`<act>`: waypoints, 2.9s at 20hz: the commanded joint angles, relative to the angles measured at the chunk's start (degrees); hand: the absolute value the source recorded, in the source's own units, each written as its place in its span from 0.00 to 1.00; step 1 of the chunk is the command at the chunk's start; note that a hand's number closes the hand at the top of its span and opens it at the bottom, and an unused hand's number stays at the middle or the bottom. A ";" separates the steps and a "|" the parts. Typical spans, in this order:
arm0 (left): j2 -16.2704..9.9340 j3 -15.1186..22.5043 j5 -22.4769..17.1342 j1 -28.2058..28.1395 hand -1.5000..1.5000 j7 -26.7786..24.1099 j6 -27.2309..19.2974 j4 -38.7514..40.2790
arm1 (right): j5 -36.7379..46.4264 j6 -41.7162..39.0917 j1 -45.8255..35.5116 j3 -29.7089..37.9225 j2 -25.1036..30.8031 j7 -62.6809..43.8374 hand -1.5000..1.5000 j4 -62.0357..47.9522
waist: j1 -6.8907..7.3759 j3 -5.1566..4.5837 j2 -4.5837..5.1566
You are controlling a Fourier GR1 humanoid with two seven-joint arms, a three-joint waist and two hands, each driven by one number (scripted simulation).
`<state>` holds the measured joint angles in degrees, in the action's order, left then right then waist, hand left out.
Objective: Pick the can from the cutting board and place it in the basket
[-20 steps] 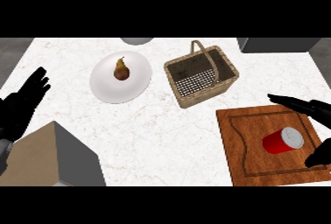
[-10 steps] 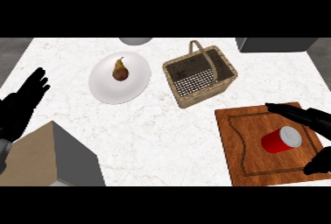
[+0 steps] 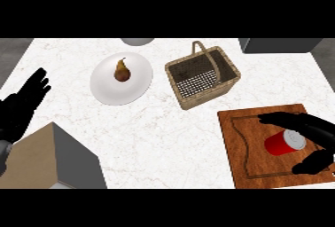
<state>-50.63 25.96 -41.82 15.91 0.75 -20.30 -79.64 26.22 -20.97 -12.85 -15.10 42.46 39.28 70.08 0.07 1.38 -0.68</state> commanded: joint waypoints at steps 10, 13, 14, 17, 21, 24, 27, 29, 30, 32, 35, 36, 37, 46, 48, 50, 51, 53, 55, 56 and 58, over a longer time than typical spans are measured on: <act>5.73 0.30 -0.36 1.82 0.50 -0.87 0.98 3.21 | 9.76 5.31 -2.23 -3.92 -3.95 2.21 1.00 -2.19 | -0.10 -1.38 0.89; 5.86 1.29 -1.07 0.22 0.50 -2.32 -0.13 2.66 | 9.17 5.31 -4.84 -3.46 -12.52 -13.77 1.00 -1.08 | 0.59 -1.60 0.86; 3.68 1.26 -1.58 0.21 0.50 -1.33 0.39 2.15 | 7.56 6.33 -5.69 -0.86 -15.35 -19.69 1.00 -2.36 | 1.33 -1.81 0.85; 0.95 1.47 -1.75 0.83 0.50 -1.03 1.34 1.38 | 6.31 10.07 -6.72 3.37 -18.09 -26.34 1.00 -4.31 | 1.98 -2.29 1.30; -0.64 1.58 -2.45 2.26 0.50 -0.11 1.75 0.26 | 6.44 14.29 -9.15 5.79 -23.85 -37.35 1.00 -5.56 | 3.07 -2.36 1.49; -0.06 2.28 -2.90 2.39 0.50 -0.06 1.87 -0.43 | 6.40 19.34 -12.25 7.73 -30.14 -45.97 1.00 -5.88 | 4.66 -2.39 1.56; 0.34 2.53 -3.18 3.49 0.50 0.43 2.05 -0.82 | 6.17 26.95 -16.15 9.82 -37.76 -52.50 1.00 -5.02 | 5.37 -2.09 1.65; 0.19 2.64 -3.48 3.97 0.50 1.07 2.37 -1.04 | 7.31 32.86 -20.20 10.97 -41.78 -56.25 1.00 -3.67 | 6.51 -2.03 1.16; 1.31 3.21 -3.50 4.14 0.50 1.15 2.05 -1.34 | 8.15 35.41 -22.37 11.12 -42.05 -58.20 1.00 -3.00 | 6.47 -2.17 1.05; 1.42 3.46 -3.59 5.17 0.50 1.80 2.28 -1.77 | 11.21 40.34 -26.48 11.01 -42.20 -62.23 1.00 -2.86 | 7.19 -2.30 1.05; 1.65 4.07 -3.40 5.80 0.50 2.14 2.36 -1.99 | 16.02 46.82 -31.74 11.10 -42.33 -69.13 1.00 -3.89 | 8.09 -2.54 1.22; 1.18 4.19 -3.20 6.01 0.50 2.29 2.55 -2.04 | 17.45 48.53 -33.81 11.34 -42.36 -71.42 1.00 -4.20 | 8.64 -2.59 1.07; 1.41 4.04 -3.43 6.46 0.50 2.45 2.54 -1.88 | 18.89 50.02 -35.44 11.14 -42.38 -73.84 1.00 -4.69 | 8.65 -2.71 1.15; 2.02 5.61 -3.03 7.84 0.50 3.31 1.50 -1.65 | 35.38 55.96 -52.10 12.86 -42.45 -95.81 1.00 -15.54 | 9.27 -2.86 1.86; 2.38 5.99 -3.07 8.21 0.50 3.46 1.23 -1.69 | 39.56 55.62 -56.67 13.78 -42.45 -100.65 1.00 -17.84 | 8.20 -2.73 1.62; 2.86 6.44 -2.99 8.84 0.50 3.46 0.69 -1.94 | 42.80 54.59 -60.19 13.95 -42.45 -104.53 1.00 -20.51 | 8.35 -2.73 1.88; 2.57 6.55 -3.08 8.84 0.50 3.43 0.88 -1.79 | 44.68 54.32 -62.34 14.77 -42.45 -106.63 1.00 -21.54 | 8.07 -2.70 1.90; 2.73 7.03 -2.87 8.62 0.50 3.04 0.23 -1.20 | 48.08 52.44 -66.64 15.50 -41.99 -110.11 1.00 -23.93 | 7.75 -2.68 1.92; 2.43 7.29 -2.80 8.64 0.50 3.08 -0.18 -1.18 | 51.57 51.53 -69.43 16.41 -42.09 -113.15 1.00 -26.76 | 7.88 -2.53 2.15; 2.89 6.98 -3.37 9.55 0.50 3.39 -0.38 -1.44 | 53.09 51.25 -70.60 16.48 -42.43 -114.25 1.00 -27.78 | 7.78 -2.54 2.34; 3.31 8.10 -2.86 8.33 0.50 2.30 -0.89 -0.49 | 55.72 48.46 -74.04 18.00 -40.47 -116.20 1.00 -30.10 | 7.22 -2.58 2.61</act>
<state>-50.63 33.36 -44.93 25.58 4.24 -20.07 -81.55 76.44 28.81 -80.63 1.52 1.16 -64.34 44.17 7.94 -0.30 1.27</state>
